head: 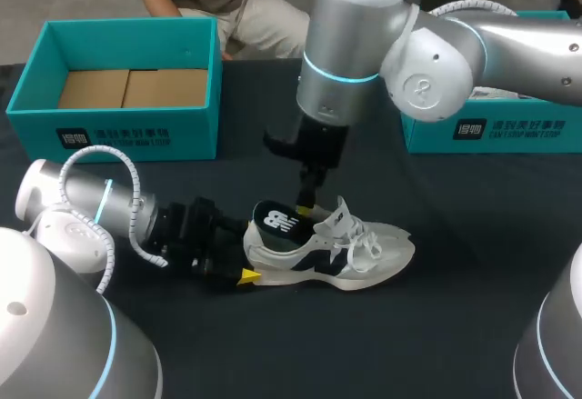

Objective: Take the shoe out of the shoebox, open the shoe tongue, remove and reinsert the insole, then place the shoe into the shoebox

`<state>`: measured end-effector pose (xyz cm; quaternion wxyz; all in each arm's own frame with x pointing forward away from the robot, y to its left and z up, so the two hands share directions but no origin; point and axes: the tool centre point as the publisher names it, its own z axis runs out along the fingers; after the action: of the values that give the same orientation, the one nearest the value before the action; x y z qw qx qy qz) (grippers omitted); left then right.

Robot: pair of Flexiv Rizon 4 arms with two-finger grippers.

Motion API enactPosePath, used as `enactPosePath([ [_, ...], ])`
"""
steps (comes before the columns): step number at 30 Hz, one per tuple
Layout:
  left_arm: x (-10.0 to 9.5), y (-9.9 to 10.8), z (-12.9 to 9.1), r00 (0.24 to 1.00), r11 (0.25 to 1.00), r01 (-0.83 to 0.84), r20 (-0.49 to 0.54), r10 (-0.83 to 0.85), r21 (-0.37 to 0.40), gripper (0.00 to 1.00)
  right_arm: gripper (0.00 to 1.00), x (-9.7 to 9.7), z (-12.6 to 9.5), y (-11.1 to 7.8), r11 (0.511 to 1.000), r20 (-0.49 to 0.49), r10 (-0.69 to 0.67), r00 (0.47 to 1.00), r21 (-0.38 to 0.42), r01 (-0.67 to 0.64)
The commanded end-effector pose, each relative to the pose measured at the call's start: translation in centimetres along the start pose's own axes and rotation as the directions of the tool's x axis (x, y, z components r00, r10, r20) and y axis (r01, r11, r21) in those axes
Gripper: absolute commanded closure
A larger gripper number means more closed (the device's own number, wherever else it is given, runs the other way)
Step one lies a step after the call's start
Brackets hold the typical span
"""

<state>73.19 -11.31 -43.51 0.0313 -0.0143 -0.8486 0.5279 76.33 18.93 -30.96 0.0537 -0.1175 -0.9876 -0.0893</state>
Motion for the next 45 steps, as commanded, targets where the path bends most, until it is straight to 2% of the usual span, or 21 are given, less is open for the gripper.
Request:
enactPosePath([
  [1, -0.1, 0.4, 0.5, 1.0, 1.0, 0.0, 0.0, 0.0, -0.003, 1.0, 0.2, -1.0, 0.0, -0.9, 1.0, -0.064, -0.007, 0.998, -0.028, 0.005],
  [5, -0.1, 0.4, 0.5, 1.0, 1.0, 0.0, 0.0, 0.0, -0.003, 1.0, 0.0, -1.2, -0.2, -0.8, 1.0, -0.077, -0.012, 0.997, -0.03, 0.01],
  [15, -0.1, 0.4, 0.5, 1.0, 1.0, 0.0, 0.0, 0.0, -0.003, 1.0, 0.0, -1.4, -0.2, 0.4, 0.999, -0.115, -0.036, 0.993, -0.008, 0.035],
  [30, -0.1, 0.4, 0.5, 1.0, 1.0, 0.0, 0.0, 0.0, -0.003, 1.0, 0.0, -0.8, 2.0, 2.0, 0.997, -0.2, -0.08, 0.976, -0.03, 0.076],
  [45, -0.1, 0.4, 0.5, 1.0, 1.0, 0.0, 0.0, 0.0, -0.003, 1.0, 0.0, 0.8, 3.0, 1.9, 0.992, -0.277, -0.112, 0.954, -0.089, 0.091],
])
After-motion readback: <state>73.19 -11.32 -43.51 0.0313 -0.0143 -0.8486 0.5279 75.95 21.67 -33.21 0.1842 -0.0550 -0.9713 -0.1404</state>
